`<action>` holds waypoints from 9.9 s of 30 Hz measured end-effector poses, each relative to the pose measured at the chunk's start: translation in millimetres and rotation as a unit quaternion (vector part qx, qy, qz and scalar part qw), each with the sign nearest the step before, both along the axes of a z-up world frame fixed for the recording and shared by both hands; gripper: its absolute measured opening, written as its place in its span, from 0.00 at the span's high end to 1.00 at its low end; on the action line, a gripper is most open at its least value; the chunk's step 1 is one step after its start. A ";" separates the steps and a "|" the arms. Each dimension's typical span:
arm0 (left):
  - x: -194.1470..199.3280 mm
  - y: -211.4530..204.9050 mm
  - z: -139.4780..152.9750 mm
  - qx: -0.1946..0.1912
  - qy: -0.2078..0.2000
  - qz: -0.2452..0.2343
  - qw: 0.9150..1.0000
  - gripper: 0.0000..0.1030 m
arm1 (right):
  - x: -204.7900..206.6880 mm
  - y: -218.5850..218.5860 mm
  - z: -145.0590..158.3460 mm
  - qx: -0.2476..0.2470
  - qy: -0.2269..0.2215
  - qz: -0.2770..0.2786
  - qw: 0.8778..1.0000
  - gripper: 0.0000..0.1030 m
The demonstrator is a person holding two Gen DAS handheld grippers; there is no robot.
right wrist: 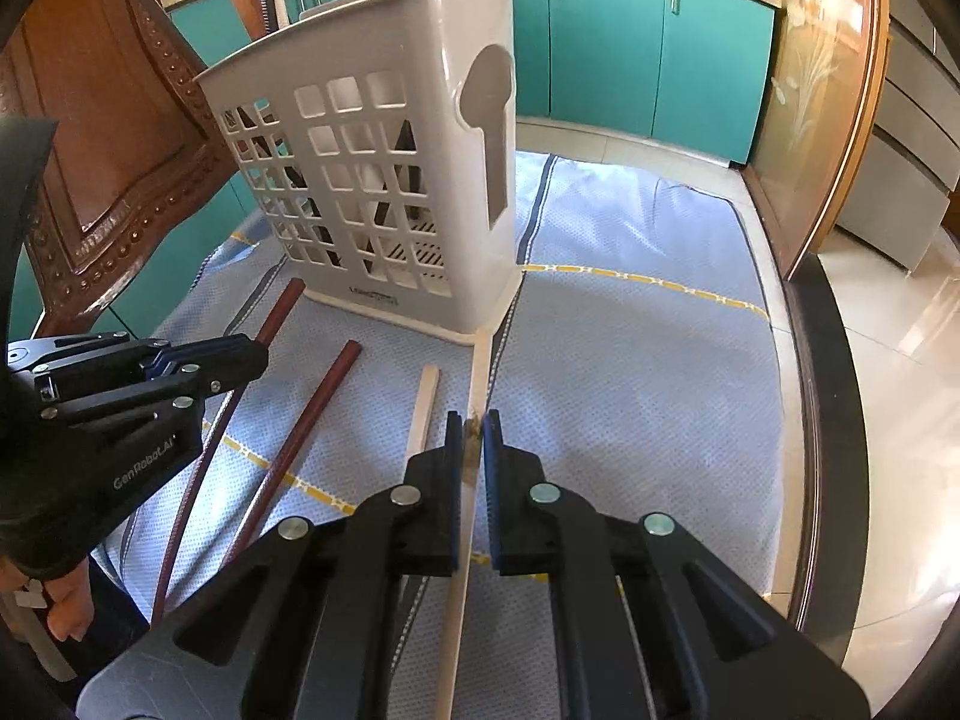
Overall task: Organize utensils
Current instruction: 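Grasp a light wooden chopstick with the right tool while the left tool grasps a reddish-brown one, then carry both chopsticks up into the white basket, then open both tools over the basket and return them to the cloth, then grasp the last light wooden chopstick with the right tool while the left tool grasps the last reddish-brown one, then lift both chopsticks into the white basket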
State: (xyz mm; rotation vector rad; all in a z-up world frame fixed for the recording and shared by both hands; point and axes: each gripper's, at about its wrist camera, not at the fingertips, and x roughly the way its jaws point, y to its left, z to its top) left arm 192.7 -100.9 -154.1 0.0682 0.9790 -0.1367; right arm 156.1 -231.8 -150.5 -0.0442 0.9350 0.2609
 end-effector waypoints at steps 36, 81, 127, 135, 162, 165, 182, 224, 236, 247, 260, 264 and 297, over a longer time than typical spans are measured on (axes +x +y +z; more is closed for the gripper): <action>-100.4 61.5 191.4 -0.120 -0.246 0.027 0.961 0.93 | -72.9 -61.5 195.1 0.208 -0.251 0.046 0.944 0.96; -58.1 97.6 269.4 -0.195 -0.359 0.100 0.907 0.93 | 6.1 -41.1 326.8 0.237 -0.277 -0.012 0.931 0.94; -55.5 21.2 164.1 0.009 -0.321 0.085 0.943 0.87 | -42.4 -7.2 195.1 0.058 -0.316 -0.020 0.947 0.56; -54.4 36.1 136.4 0.005 -0.267 0.095 0.959 0.79 | -57.1 -0.1 168.7 0.050 -0.274 -0.007 0.961 0.53; -18.3 24.6 29.9 -0.016 -0.046 0.043 0.998 0.62 | -25.8 15.5 -16.0 0.003 0.021 -0.022 1.000 0.93; -19.5 28.7 28.4 -0.014 -0.040 0.046 0.998 0.62 | -24.1 0.8 -13.7 0.021 0.029 -0.050 0.998 0.94; -11.9 9.0 -5.2 -0.023 0.027 0.010 0.999 0.49 | -14.3 -25.9 -13.4 0.028 0.021 -0.099 0.995 0.67; -6.2 -5.3 -30.1 -0.002 0.043 -0.009 0.999 0.91 | -7.1 -12.7 -17.5 -0.006 0.005 -0.064 0.998 0.93; -42.4 17.5 48.5 -0.059 -0.075 -0.002 0.995 0.93 | -43.3 -28.0 53.0 0.097 -0.107 -0.025 0.989 0.94; -107.4 61.5 155.5 -0.133 -0.212 0.004 0.968 0.93 | -82.3 -49.9 156.2 0.207 -0.201 0.035 0.957 0.94; -82.4 63.8 285.7 -0.157 -0.352 0.012 0.923 0.93 | -14.6 -39.0 273.6 0.224 -0.317 0.008 0.922 0.94; -55.6 58.0 266.4 -0.131 -0.357 0.039 0.924 0.93 | -7.1 -37.4 269.4 0.203 -0.349 -0.015 0.915 0.94; 25.9 22.9 174.7 -0.032 -0.257 0.064 0.964 0.93 | 24.1 2.8 190.6 0.074 -0.311 -0.014 0.947 0.94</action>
